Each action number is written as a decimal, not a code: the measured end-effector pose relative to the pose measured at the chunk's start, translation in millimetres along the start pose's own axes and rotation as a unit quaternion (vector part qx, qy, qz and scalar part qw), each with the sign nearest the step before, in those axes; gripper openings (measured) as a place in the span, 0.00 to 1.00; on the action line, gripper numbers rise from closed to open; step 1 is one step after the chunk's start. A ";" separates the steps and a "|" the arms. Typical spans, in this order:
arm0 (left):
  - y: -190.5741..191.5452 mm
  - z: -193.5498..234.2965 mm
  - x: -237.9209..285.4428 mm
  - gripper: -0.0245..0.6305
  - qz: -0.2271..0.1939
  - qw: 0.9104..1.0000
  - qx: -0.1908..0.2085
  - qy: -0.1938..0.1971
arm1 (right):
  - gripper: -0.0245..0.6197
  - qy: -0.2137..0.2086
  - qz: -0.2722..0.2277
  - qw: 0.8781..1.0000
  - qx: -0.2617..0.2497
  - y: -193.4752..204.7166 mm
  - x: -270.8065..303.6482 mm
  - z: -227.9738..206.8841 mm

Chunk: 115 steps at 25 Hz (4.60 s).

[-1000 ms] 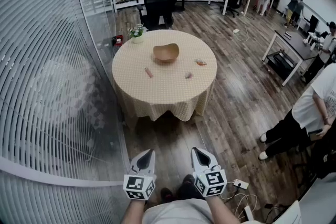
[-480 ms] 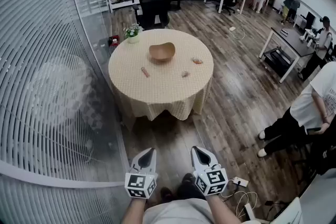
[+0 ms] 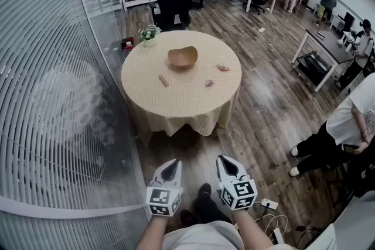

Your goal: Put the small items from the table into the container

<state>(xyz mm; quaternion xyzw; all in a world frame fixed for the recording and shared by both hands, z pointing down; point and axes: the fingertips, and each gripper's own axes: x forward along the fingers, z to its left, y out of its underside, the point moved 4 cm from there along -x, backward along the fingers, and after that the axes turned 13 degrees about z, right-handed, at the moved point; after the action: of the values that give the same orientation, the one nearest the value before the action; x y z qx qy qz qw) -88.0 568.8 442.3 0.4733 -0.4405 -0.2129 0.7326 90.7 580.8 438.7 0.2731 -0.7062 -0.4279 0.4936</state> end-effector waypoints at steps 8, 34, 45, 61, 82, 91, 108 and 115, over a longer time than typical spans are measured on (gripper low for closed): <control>-25.8 32.2 67.7 0.05 0.016 1.000 -0.006 -0.011 | 0.04 -0.021 0.009 1.000 -0.004 -31.1 75.0 -38.7; -177.8 176.4 322.0 0.05 0.027 0.999 -0.001 -0.023 | 0.04 -0.027 0.050 0.998 -0.036 -147.7 350.9 -188.6; -215.6 257.9 423.6 0.05 0.057 0.997 0.021 0.038 | 0.08 0.038 0.118 0.992 -0.026 -144.2 471.9 -238.9; -207.2 271.2 500.4 0.05 0.103 0.994 -0.006 0.048 | 0.49 0.090 0.230 0.969 -0.018 -77.7 575.0 -325.5; -205.6 291.7 523.0 0.05 0.124 0.992 -0.012 0.022 | 0.51 0.063 0.304 0.948 -0.065 -47.9 625.9 -357.9; -204.7 290.2 522.6 0.05 0.122 0.992 -0.018 0.026 | 0.43 0.006 0.321 0.935 -0.152 -51.4 628.4 -345.8; -202.8 296.7 520.2 0.05 0.121 0.992 -0.030 0.007 | 0.45 -0.081 0.344 0.923 -0.152 -56.9 643.3 -348.0; -213.5 304.9 518.5 0.05 0.106 0.994 -0.037 -0.002 | 0.45 -0.075 0.243 0.957 -0.141 -140.4 647.0 -321.0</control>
<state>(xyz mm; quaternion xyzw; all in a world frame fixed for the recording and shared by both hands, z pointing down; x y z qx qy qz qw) -53.4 -61.9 534.4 0.3957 -0.4818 -0.1512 0.7671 149.2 -117.5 662.9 -0.0122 -0.7191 -0.4090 0.5617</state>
